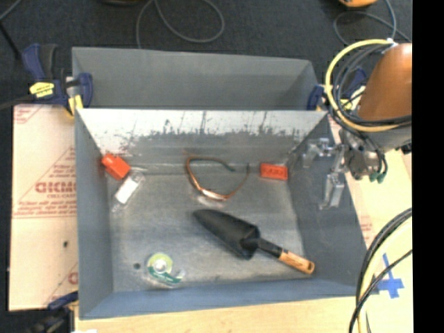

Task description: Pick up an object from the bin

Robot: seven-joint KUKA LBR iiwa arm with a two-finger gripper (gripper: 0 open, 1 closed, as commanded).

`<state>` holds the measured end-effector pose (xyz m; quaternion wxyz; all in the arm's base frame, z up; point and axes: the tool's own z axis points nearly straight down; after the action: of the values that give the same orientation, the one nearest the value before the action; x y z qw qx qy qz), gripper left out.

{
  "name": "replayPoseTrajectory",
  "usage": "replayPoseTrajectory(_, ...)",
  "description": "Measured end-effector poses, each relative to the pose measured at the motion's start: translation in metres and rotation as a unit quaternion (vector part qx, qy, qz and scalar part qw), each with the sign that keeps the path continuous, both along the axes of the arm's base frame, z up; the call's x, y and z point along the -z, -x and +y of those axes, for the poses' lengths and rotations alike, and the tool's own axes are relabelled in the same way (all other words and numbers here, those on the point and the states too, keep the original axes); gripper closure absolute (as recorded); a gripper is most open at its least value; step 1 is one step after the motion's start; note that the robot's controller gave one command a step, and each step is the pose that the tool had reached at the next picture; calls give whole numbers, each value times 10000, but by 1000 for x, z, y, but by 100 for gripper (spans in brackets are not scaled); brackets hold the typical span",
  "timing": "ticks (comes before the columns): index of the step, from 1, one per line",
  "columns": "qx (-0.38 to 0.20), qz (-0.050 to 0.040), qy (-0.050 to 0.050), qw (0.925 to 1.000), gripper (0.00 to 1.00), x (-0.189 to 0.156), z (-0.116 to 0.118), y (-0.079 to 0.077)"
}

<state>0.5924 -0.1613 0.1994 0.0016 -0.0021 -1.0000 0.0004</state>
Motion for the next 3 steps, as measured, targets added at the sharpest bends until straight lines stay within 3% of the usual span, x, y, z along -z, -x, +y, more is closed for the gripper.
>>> replayPoseTrajectory(1,-16,-38,9,10000,0,-5,1,-2)
replayPoseTrajectory(2,-177,-42,23,9998,0,19,41,-7)
replayPoseTrajectory(3,175,-44,-19,9998,0,48,68,-4)
